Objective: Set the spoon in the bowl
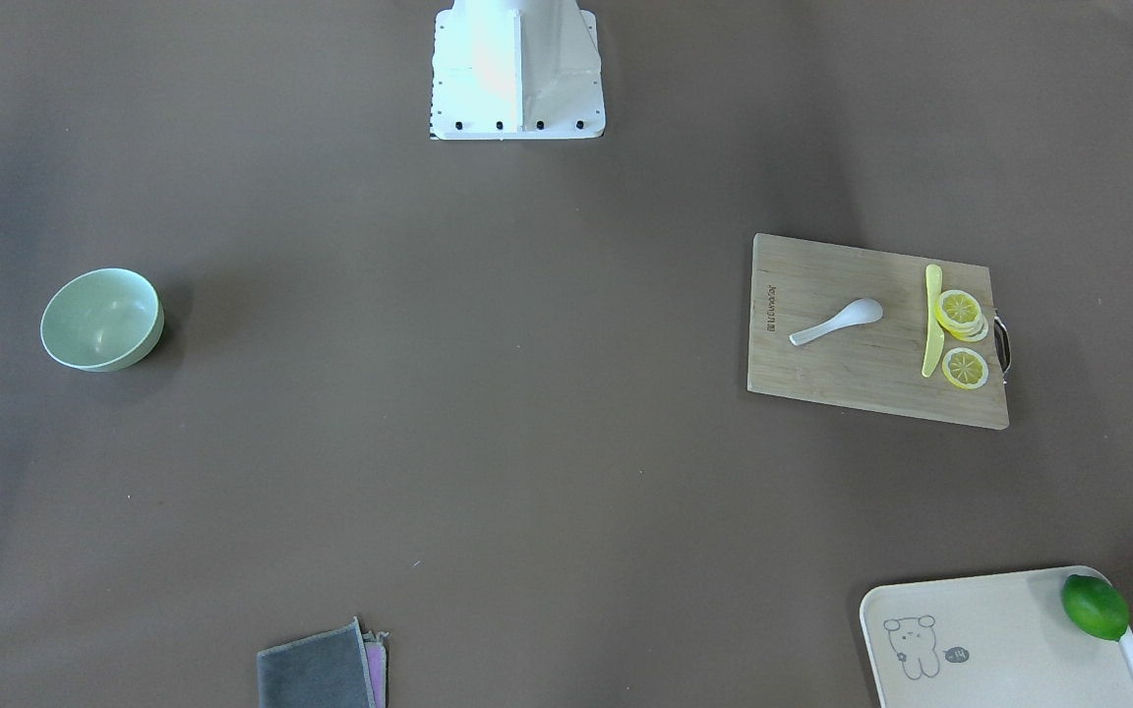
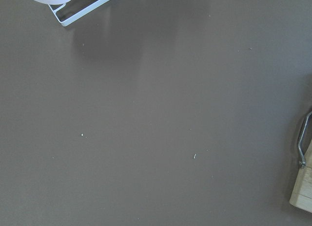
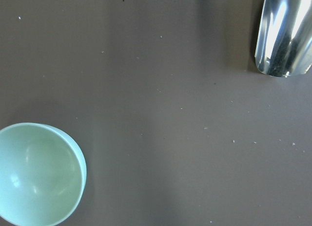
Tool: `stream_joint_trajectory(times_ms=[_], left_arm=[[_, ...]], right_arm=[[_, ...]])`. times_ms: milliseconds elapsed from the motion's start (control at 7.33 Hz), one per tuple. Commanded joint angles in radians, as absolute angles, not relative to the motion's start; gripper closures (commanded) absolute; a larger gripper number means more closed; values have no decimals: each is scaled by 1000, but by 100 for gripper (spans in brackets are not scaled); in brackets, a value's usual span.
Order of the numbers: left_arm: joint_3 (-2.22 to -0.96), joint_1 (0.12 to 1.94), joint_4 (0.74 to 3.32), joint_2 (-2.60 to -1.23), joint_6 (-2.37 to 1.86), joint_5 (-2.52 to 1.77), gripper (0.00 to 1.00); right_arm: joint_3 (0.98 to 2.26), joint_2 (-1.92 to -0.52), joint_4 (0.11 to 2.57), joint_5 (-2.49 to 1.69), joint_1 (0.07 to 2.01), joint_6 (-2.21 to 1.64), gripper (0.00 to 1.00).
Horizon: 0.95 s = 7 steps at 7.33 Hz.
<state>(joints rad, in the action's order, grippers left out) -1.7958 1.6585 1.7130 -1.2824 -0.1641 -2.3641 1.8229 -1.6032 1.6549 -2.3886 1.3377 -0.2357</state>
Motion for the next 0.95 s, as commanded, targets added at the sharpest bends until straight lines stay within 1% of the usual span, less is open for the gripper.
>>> stream_joint_trajectory(times_ms=[0,136,273,409,818], left_arm=[[-1793,1658,1712,-1282,-164,-2364,2],[-1793,1658,1712,-1282,-164,-2364,2],[-1795,1658,1712,-1284,-164,-2364,2],[-1796,1658,1710,-1285,-164,-2365,2],[-1795,1658,1709,-1284,-164,-2365,2]], right_arm=[[1813,-1522,1625,-2396,1254,-406,0],[1795,-1520,1536,-2395,1203,-517,0],[1742,-1531,1406,-2395,1171,-588,0],[1702,-1532,1340,-2388,1140,-619,0],[1684,-1551,1339,-2385,1042,-621,0]])
